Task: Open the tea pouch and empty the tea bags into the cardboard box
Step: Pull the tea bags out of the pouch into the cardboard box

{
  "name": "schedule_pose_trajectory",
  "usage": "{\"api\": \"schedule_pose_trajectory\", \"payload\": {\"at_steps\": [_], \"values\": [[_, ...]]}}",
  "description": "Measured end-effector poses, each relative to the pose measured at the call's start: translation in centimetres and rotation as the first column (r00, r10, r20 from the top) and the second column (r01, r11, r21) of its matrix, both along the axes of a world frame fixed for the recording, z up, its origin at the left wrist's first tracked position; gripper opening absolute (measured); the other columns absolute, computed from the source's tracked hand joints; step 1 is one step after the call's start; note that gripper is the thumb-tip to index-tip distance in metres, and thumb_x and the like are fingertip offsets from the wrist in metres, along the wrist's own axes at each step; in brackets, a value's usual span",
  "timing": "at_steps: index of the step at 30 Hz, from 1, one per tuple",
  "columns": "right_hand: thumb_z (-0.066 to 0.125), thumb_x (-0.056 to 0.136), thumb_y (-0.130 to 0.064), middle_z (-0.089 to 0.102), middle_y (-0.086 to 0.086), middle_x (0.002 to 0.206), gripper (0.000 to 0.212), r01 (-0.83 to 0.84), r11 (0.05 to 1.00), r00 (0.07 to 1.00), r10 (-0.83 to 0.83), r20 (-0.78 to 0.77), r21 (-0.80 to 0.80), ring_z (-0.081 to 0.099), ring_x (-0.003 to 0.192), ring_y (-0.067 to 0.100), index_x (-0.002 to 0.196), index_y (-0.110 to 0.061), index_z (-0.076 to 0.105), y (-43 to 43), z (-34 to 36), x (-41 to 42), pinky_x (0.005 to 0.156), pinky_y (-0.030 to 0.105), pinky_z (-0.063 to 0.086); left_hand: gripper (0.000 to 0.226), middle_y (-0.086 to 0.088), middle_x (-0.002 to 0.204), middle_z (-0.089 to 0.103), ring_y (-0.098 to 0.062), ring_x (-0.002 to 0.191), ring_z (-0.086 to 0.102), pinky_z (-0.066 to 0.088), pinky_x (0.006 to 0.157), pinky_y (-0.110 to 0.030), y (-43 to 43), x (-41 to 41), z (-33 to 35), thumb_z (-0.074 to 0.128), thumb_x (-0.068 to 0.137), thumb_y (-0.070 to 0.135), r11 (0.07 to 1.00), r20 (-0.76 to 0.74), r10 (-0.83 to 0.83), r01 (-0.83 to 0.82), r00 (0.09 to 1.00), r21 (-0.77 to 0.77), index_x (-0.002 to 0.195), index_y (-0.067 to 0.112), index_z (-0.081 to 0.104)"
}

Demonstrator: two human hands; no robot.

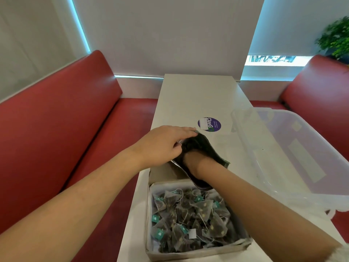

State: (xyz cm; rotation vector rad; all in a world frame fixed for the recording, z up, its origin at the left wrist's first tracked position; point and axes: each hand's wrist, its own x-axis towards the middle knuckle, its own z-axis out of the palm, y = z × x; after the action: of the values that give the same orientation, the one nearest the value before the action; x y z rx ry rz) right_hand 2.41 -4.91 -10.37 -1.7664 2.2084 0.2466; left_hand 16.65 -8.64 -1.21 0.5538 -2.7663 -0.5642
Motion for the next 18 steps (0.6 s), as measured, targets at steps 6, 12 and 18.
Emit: {"api": "schedule_pose_trajectory", "payload": {"at_steps": [6, 12, 18], "values": [[0.056, 0.087, -0.007, 0.063, 0.004, 0.11, 0.021, -0.074, 0.935, 0.993, 0.102, 0.064, -0.347, 0.062, 0.096, 0.022, 0.104, -0.011, 0.068, 8.2, 4.1, 0.4, 0.083, 0.028, 0.051, 0.058, 0.015, 0.146, 0.042, -0.001, 0.132, 0.039, 0.028, 0.107, -0.016, -0.2, -0.2, 0.1, 0.046, 0.086, 0.003, 1.0, 0.01, -0.007, 0.007, 1.0, -0.014, 0.139, 0.029, 0.047], [0.062, 0.087, -0.008, 0.064, -0.011, 0.093, 0.017, 0.1, 0.761, 0.933, 0.151, 0.325, -0.641, 0.058, 0.08, 0.0, 0.092, -0.02, 0.073, 14.2, 5.7, 0.1, 0.075, 0.011, 0.048, 0.056, 0.016, 0.146, 0.043, -0.004, 0.132, 0.041, 0.034, 0.11, -0.027, 0.1, -0.3, 0.2, 0.048, 0.087, 0.006, 1.0, 0.021, -0.009, 0.009, 1.0, -0.017, 0.138, 0.031, 0.047], [0.073, 0.08, -0.012, 0.065, -0.013, 0.082, 0.013, 0.291, 0.756, 0.806, 0.136, 0.576, -0.586, 0.06, 0.082, 0.001, 0.083, -0.025, 0.072, 16.3, 5.3, 0.9, 0.069, 0.004, 0.043, 0.057, 0.017, 0.145, 0.043, -0.002, 0.131, 0.042, 0.034, 0.109, -0.025, 0.3, -0.1, -0.1, 0.047, 0.086, 0.005, 1.0, 0.029, -0.003, 0.004, 1.0, -0.019, 0.137, 0.03, 0.048]]}}
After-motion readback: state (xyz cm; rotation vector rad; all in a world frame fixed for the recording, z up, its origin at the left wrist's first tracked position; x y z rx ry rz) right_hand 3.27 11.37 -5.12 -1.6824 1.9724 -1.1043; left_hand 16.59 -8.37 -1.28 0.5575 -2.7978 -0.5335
